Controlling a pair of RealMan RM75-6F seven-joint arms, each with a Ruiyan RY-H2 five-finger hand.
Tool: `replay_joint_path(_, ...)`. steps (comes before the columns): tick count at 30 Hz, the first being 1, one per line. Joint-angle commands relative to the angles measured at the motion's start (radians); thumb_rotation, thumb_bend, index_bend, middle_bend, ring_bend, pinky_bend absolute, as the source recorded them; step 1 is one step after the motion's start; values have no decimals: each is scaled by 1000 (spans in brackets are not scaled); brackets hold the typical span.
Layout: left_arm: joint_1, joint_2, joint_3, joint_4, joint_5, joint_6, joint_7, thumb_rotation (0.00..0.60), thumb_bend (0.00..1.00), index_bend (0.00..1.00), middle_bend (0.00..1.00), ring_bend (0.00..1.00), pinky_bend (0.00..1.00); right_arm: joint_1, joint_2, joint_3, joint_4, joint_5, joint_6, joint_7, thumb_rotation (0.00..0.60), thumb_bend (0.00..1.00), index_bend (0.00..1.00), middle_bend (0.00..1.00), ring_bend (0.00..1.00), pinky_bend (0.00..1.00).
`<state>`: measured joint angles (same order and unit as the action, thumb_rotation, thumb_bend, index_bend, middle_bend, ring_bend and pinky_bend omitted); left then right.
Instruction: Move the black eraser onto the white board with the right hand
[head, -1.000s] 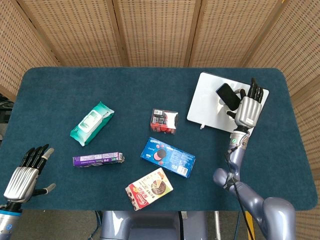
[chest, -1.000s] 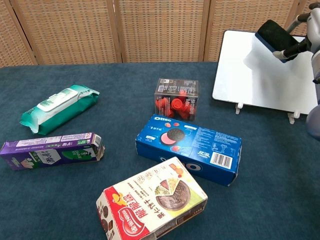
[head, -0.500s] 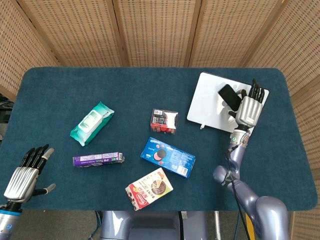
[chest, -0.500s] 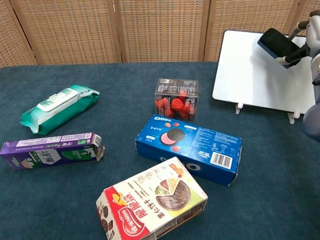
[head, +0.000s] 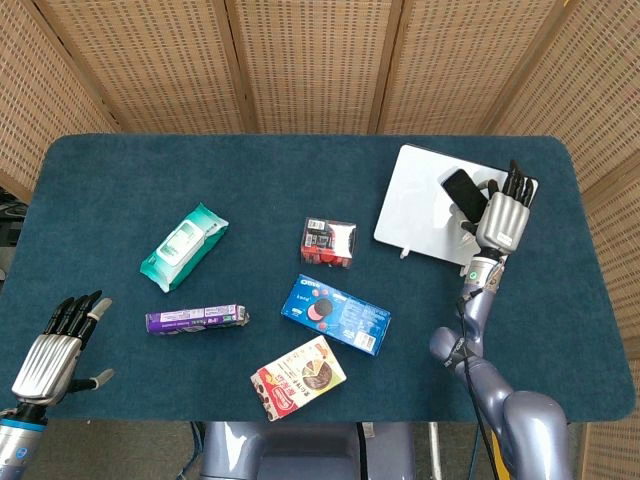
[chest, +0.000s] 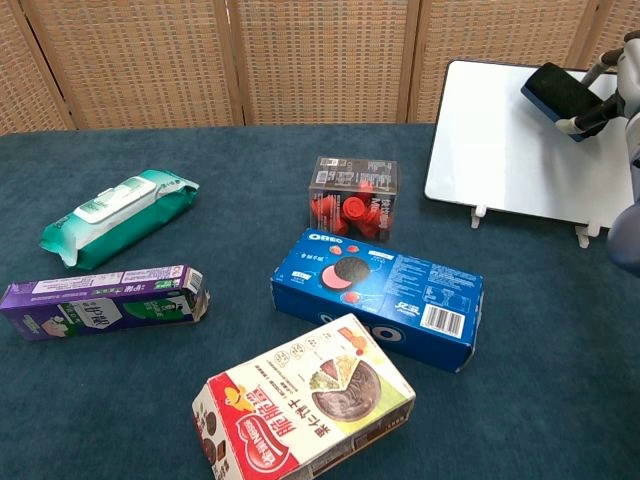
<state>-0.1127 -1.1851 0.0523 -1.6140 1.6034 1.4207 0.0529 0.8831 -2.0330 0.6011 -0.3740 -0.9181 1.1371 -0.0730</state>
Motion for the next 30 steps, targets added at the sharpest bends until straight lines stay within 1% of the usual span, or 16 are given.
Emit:
replay_joint_path(1,0,0,0,0,-1,0,-1,600,137,0,0,0,0,5,-5,4,15,3,-13,4,600,260,534,22,0,0)
replay_joint_path(16,-2,-2,-1,2,-7,-4,2,600,137,0,0,0,0,19,-28,7,69,5,-55,20,600,260,535,21,0,0)
replay_joint_path(30,-4,-2,-1,-1,-14,-10,9,600,137,0,0,0,0,20,-34,9,93,5,-83,32,600,254,535,0,0,0)
